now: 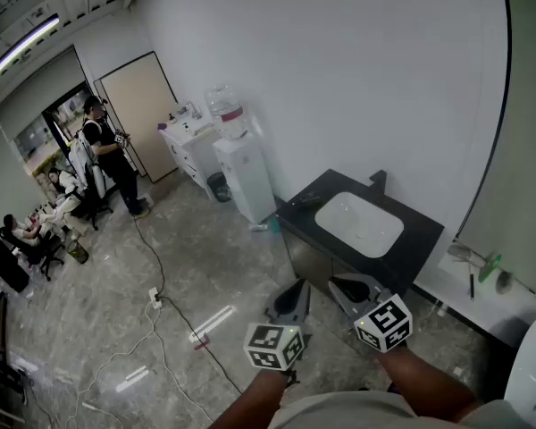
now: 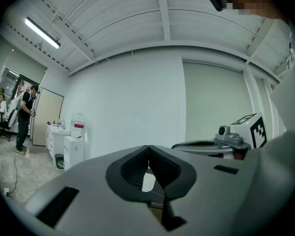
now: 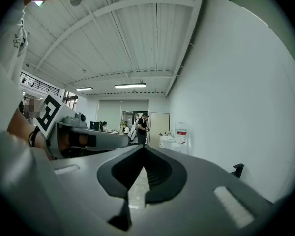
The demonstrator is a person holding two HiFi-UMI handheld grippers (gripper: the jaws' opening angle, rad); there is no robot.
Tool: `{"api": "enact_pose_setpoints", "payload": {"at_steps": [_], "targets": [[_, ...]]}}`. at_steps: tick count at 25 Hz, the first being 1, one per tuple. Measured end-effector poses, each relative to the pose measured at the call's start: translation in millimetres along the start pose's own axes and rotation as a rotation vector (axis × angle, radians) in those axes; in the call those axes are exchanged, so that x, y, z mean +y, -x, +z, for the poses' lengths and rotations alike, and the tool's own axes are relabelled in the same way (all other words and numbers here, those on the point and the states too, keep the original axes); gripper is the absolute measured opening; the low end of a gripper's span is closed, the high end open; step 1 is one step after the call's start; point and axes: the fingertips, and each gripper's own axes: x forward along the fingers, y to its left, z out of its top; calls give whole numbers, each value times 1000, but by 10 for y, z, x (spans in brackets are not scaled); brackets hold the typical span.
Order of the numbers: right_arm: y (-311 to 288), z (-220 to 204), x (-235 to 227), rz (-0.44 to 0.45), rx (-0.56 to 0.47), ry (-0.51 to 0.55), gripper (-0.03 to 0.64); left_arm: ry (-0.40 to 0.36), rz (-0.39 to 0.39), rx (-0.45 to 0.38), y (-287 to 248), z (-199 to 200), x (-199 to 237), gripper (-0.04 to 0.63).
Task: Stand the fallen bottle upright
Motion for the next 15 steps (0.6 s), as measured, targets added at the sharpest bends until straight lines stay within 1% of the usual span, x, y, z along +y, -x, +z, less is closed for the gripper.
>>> {"api": "enact_pose_setpoints", "payload": {"at_steps": [8, 11, 15], "targets": [[-27, -8, 81, 7, 2, -8, 2, 0, 2, -6, 57, 9, 60, 8], [-67, -6, 171, 25, 1, -15, 3, -2, -11, 1, 70, 0, 105, 8], [-164, -18, 290, 10, -2, -26, 3, 1, -42, 8, 162, 12, 186, 8]]}}
